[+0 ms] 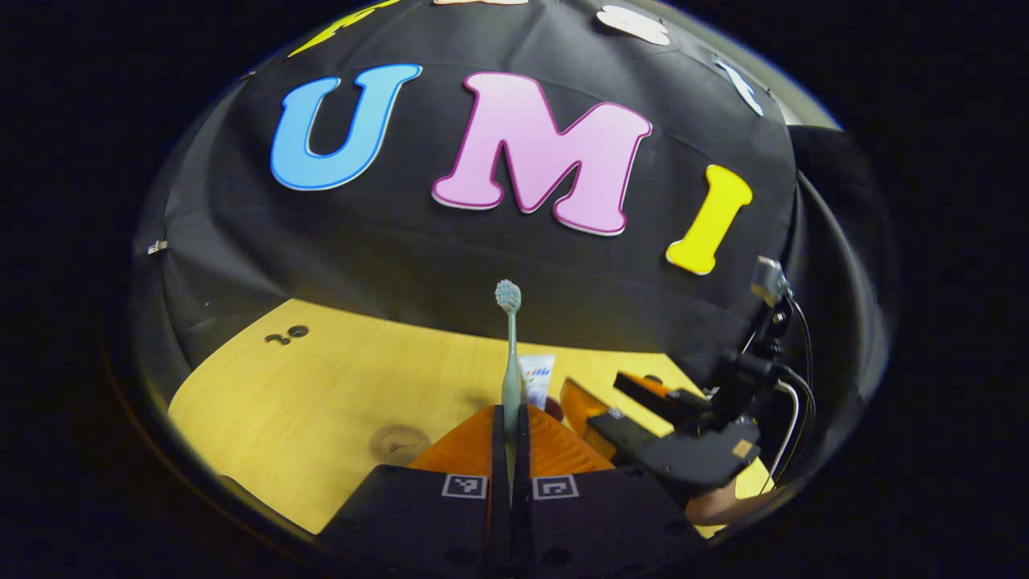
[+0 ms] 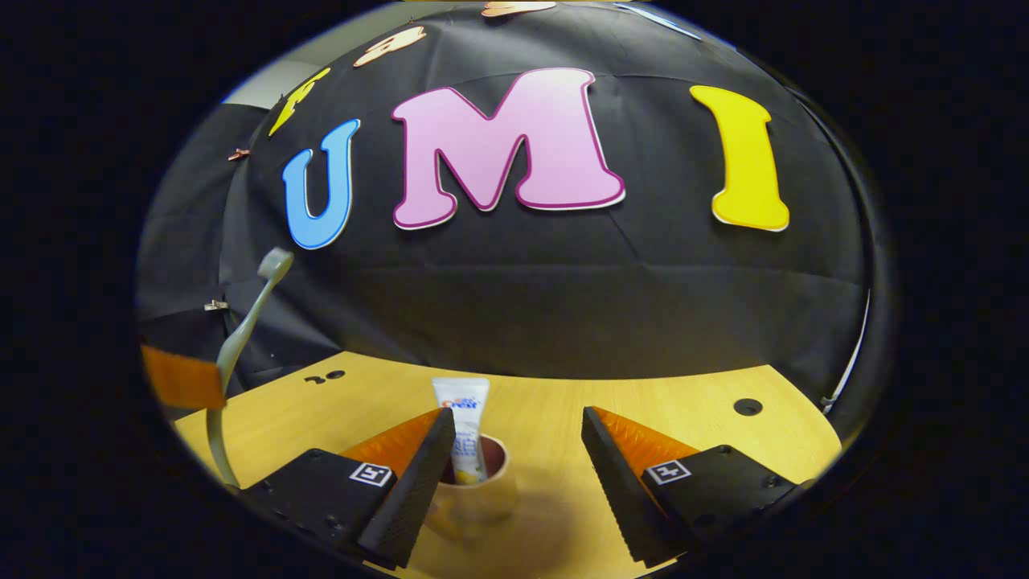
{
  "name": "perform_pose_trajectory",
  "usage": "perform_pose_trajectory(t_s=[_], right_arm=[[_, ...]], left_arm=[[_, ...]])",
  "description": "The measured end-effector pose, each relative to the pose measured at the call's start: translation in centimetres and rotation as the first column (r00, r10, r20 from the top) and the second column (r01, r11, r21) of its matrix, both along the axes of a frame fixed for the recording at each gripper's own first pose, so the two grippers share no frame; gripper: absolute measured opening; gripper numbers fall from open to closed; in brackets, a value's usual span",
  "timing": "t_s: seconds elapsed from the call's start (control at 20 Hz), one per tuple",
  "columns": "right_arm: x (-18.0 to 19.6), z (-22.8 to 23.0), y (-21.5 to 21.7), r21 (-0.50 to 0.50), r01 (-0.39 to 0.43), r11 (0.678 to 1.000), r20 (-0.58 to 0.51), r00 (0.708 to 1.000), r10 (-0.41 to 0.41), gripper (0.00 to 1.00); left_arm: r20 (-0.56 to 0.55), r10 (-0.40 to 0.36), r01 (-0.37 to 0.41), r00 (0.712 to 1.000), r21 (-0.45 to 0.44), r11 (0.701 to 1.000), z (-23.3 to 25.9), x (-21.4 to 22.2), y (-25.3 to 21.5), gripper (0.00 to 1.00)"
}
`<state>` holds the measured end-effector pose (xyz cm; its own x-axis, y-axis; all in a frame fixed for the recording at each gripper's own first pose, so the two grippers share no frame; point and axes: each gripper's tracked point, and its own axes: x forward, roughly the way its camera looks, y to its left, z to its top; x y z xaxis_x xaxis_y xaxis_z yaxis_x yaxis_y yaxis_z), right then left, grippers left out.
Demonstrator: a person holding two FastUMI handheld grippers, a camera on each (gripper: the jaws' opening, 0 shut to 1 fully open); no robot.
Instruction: Put the toothbrush and toothpaste on the desktop into the cup, then pick up the cup and place it on the coaster on the desktop.
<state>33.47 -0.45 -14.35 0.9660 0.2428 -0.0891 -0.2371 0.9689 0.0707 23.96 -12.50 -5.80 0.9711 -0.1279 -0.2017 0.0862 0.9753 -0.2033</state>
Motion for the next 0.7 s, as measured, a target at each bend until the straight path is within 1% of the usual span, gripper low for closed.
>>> perform_pose_trajectory(t_s=[0.1, 0.2, 0.35, 0.4, 0.45, 0.5, 0.7], right_arm=[[-0.8, -1.1, -1.8, -0.018, 0.013, 1.000, -0.043, 0.999, -0.014, 0.98], [-1.5, -1.6, -3.4, -0.011, 0.032, 0.999, -0.074, 0.997, -0.033, 0.98], [-2.4, -2.5, -4.7, -0.029, 0.033, 0.999, -0.108, 0.994, -0.036, 0.98], [-2.7, -2.9, -4.8, -0.039, 0.024, 0.999, -0.114, 0.993, -0.028, 0.98], [-3.0, -3.1, -5.0, -0.051, 0.016, 0.999, -0.122, 0.992, -0.022, 0.97], [-3.2, -3.4, -5.2, -0.057, 0.012, 0.998, -0.124, 0.992, -0.019, 0.97], [-3.7, -4.3, -5.0, -0.067, -0.004, 0.998, -0.136, 0.991, -0.006, 0.97]], left_arm=[[0.059, -0.012, 0.013, 0.998, -0.013, 1.000, 0.8, 2.4, -1.0, 0.06], [0.115, -0.013, 0.014, 0.993, -0.007, 1.000, 0.9, 4.9, -1.9, 0.06], [0.189, -0.019, 0.025, 0.982, -0.029, 0.999, 0.7, 8.2, -3.2, 0.06], [0.204, -0.025, 0.032, 0.979, -0.032, 0.999, 0.4, 9.1, -3.6, 0.06], [0.218, -0.029, 0.035, 0.975, -0.026, 0.999, 0.2, 9.9, -3.8, 0.11], [0.229, -0.037, 0.041, 0.973, -0.013, 0.999, -0.2, 10.8, -4.0, 0.06], [0.238, -0.040, 0.039, 0.970, 0.009, 0.999, -3.2, 12.6, -4.0, 0.06]])
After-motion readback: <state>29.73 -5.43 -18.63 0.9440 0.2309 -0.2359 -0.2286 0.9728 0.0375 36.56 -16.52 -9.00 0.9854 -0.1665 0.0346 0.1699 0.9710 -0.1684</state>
